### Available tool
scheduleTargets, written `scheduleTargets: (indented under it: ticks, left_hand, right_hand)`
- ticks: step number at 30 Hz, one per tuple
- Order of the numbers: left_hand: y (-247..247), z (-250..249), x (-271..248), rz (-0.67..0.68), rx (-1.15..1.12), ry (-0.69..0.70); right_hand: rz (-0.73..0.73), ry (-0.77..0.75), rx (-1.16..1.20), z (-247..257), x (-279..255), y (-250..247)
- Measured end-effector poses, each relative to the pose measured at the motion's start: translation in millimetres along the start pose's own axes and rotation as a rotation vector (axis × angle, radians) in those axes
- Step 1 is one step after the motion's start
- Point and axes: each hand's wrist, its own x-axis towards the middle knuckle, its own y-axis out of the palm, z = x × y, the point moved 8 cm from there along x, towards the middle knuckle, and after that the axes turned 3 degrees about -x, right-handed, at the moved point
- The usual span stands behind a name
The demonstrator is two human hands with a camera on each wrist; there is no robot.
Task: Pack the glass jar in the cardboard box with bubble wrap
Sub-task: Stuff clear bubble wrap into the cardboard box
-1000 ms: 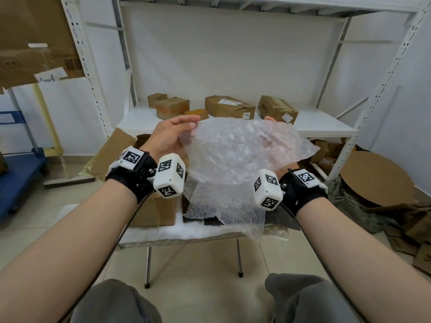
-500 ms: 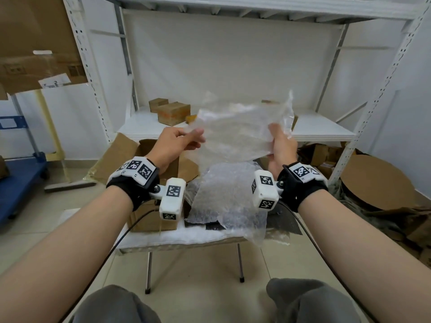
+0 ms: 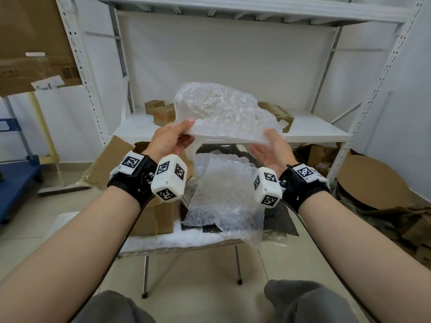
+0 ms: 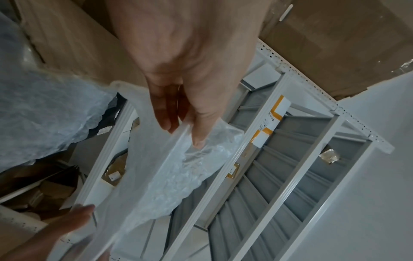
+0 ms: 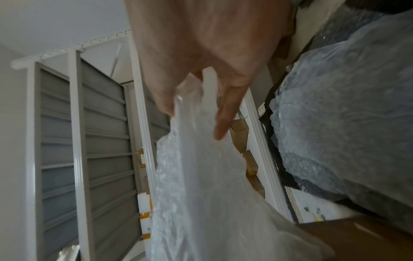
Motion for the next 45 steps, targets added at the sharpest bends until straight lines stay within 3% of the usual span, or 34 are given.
scheduleTargets:
  ticks: [3, 7, 10, 14, 17, 23, 31, 35, 39, 45]
  left_hand:
    - [5.0, 0.3, -1.7, 0.002, -0.007, 0.017]
    - [3.3, 2.7, -0.6, 0.011, -0.104, 0.035]
    - [-5.9, 5.7, 3.0, 0.015, -0.055, 0.006]
    - [-9.6, 11.4, 4.2, 0.201, 0.095, -0.106]
    - [-11.3, 8.2, 3.1, 0.275, 0.171, -0.111]
    - [-24.0, -2.9, -2.5, 0.196, 0.346, -0.01]
    - [-38.4, -7.2, -10.5, 0.082, 0.393, 0.113]
    - [-41.3, -11.3, -9.3, 0.035, 0.323, 0.21]
    - [-41.4, -15.4, -12.6, 0.017, 0.333, 0.253]
    - [-44.0, -13.0, -14.2, 0.03, 0.364, 0.22]
  right_hand:
    - [0.037, 0.173, -0.147, -17.4, 2.6, -4.0]
    - [0.057, 0.164, -0.356, -20.2, 5.3, -8.0]
    - [0.082, 0.14, -0.439, -22.0, 13.4, -12.9]
    - [0.133, 0.11, -0.416, -22.7, -1.2, -7.5]
    - [0.157, 0.066, -0.411, -27.5, 0.2, -7.0]
    - [0.125, 0.09, -0.43, -39.1, 3.0, -9.7]
    - [0.111, -0.136, -0.181, -22.8, 4.4, -8.8]
    - [0.209, -0.18, -0.129, -21.6, 2.2, 2.1]
    - [0.299, -0.145, -0.103, -22.7, -1.3, 9.2]
    - [0.316, 0.005, -0.157, -33.1, -5.9, 17.0]
